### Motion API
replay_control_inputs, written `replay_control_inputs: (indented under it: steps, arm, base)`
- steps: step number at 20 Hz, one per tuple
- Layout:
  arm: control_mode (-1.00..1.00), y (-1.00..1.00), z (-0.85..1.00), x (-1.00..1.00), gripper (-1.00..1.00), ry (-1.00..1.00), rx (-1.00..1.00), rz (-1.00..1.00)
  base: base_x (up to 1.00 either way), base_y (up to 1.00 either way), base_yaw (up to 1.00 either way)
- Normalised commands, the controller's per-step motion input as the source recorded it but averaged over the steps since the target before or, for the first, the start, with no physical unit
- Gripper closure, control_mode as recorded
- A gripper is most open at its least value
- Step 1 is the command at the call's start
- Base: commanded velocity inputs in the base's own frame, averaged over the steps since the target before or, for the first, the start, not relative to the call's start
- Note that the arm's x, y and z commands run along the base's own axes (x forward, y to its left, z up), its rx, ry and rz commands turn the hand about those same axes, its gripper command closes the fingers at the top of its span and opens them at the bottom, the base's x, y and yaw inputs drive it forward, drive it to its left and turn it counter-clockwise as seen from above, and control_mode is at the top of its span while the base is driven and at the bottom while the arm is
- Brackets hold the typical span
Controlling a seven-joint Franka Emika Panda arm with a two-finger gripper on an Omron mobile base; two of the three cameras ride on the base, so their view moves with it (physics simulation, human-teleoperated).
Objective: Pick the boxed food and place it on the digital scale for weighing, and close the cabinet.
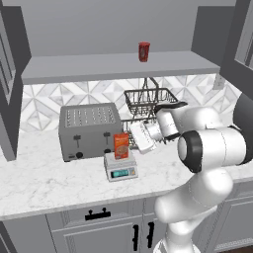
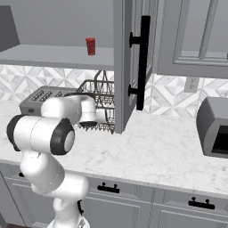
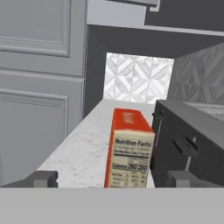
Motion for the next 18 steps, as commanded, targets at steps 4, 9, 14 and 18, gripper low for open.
replay_control_inputs:
  steps: [4,9,14,18]
  arm:
    - [-1.00,-0.28,0.05,-0.18,-1.00,-0.04,0.03,-0.06]
    - [-1.00,-0.35,0.09,-0.38,-1.00,-0.08,0.04,-0.12]
    - [-1.00,-0.22,0.20,-0.64,-1.00,-0.12,0.01,-0.15]
    - [-1.00,-0.02,0.34,-0.94,-1.00,-0.23,0.00,-0.17]
  base:
    - [0.00,0.00,0.00]
    - [0.00,0.00,0.00]
    - [0.00,0.00,0.00]
    - [0.00,0.00,0.00]
